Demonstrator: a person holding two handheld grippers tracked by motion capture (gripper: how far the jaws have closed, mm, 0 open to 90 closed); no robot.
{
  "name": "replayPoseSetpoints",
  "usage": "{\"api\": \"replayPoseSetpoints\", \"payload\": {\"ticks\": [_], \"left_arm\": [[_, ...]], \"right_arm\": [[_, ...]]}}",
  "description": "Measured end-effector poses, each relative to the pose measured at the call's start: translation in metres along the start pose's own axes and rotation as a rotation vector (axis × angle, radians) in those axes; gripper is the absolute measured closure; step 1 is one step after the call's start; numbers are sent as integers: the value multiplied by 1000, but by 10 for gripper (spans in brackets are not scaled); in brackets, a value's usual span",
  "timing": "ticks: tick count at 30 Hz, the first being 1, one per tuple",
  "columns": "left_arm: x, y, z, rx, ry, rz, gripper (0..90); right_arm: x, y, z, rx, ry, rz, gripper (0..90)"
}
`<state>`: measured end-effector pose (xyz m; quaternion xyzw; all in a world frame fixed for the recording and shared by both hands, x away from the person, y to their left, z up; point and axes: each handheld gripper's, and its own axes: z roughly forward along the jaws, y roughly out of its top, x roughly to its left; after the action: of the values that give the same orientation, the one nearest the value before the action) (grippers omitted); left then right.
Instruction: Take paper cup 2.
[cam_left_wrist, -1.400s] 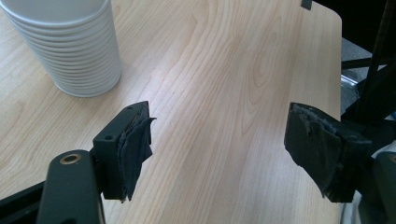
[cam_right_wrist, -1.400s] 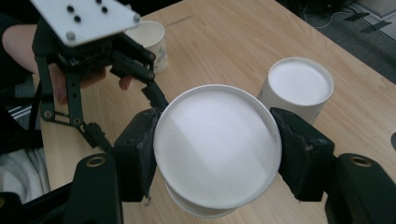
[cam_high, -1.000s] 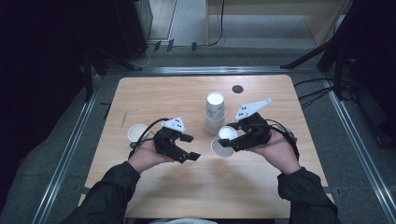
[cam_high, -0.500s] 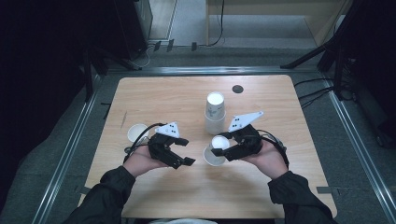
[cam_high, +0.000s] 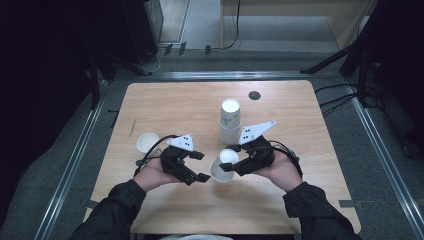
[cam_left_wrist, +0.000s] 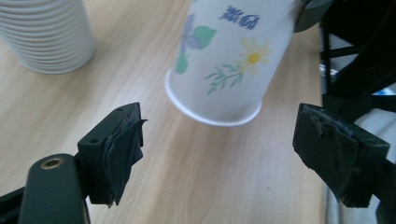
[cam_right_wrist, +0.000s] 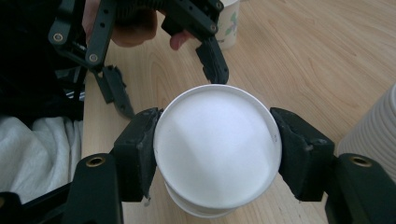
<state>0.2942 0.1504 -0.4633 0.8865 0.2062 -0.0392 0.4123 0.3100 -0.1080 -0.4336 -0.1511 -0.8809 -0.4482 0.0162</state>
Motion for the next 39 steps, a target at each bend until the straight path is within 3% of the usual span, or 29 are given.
{"api": "replayPoseSetpoints", "payload": {"ticks": [6, 10, 25, 29, 33, 38, 39], "left_arm": [[-4, 0, 4, -25, -18, 29, 166], [-7, 0, 4, -52, -38, 45, 168], [-12, 3, 8, -96, -42, 62, 169], [-13, 2, 7, -106, -43, 67, 205], [-13, 1, 6, -105, -35, 83, 262], [-14, 2, 4, -80, -59, 92, 294], [-13, 2, 3, -78, -59, 90, 295]], "right_arm": [[2, 3, 4, -30, 61, 9, 368], [6, 6, 6, -41, 70, 1, 368], [10, 14, 10, -88, 125, 22, 370], [10, 16, 9, -109, 139, 26, 370], [10, 16, 9, -113, 141, 36, 370], [9, 16, 10, -103, 165, 39, 355], [8, 16, 9, -107, 174, 28, 313]]}}
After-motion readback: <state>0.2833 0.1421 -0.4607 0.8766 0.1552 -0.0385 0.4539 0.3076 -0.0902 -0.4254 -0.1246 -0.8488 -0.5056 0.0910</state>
